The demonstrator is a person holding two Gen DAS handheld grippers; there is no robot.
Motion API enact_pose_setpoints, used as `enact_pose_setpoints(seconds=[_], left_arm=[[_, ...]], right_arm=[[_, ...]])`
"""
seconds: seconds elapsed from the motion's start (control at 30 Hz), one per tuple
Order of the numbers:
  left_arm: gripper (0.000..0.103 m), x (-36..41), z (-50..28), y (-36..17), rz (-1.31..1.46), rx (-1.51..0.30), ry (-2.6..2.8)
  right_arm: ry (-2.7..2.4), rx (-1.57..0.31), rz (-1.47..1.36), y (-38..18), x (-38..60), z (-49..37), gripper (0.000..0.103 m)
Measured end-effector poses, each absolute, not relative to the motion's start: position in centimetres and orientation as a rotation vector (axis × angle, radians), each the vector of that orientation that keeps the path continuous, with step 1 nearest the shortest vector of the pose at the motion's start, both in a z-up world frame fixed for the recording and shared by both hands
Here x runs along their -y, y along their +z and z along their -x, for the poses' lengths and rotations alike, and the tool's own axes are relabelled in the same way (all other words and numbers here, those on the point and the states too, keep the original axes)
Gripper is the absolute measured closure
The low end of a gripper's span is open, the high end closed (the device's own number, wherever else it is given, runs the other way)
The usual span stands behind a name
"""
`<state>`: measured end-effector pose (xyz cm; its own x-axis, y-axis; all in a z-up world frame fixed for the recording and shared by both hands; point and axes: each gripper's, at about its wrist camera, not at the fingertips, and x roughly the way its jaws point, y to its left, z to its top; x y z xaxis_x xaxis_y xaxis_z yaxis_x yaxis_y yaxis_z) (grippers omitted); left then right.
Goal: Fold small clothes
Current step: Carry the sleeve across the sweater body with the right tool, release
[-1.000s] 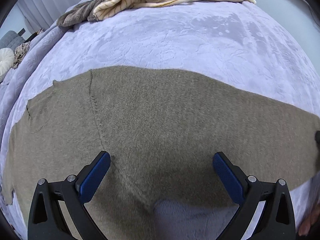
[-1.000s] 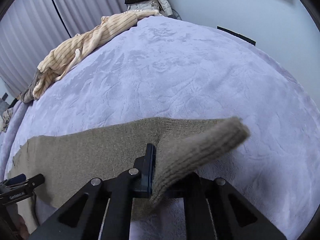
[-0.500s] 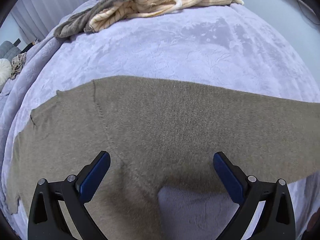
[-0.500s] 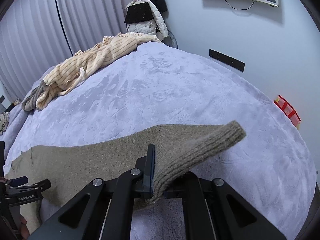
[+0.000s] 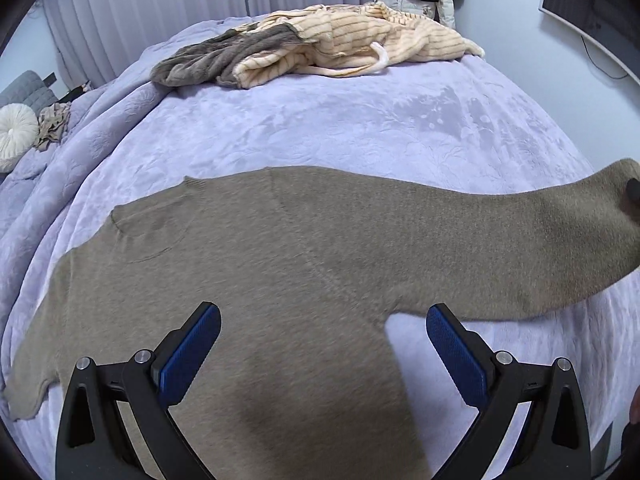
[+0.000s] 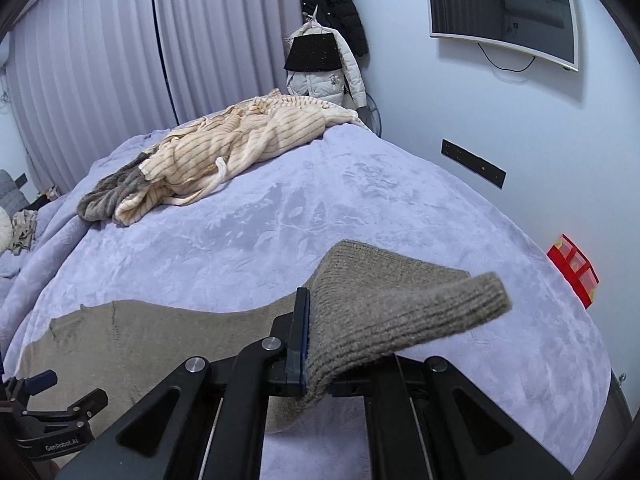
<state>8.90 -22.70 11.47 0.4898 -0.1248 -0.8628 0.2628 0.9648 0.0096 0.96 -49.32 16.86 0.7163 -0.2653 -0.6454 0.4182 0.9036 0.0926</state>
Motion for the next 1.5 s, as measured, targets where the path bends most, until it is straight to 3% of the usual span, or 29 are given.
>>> enact_pose_setpoints(seconds=[0.8,1.1,1.5], left_arm=[[0.0,0.8,-5.8,8.1,0.082,-1.1,-0.081],[0.0,-6.4,-4.0,8.0,0.174,-1.085,-0.04],[0.0,-12.9,-1.9,6.5,0.281,-1.088,0.021]], right_arm=[[-0.129,-0.676,-0.089,21.0,23.3,-8.1,0.097],[-0.06,-0.734,-0.038,17.9,12.6,-10.9,0.097],[0.031,-0.902,0.084,9.4,0.9,-14.3,0.096]])
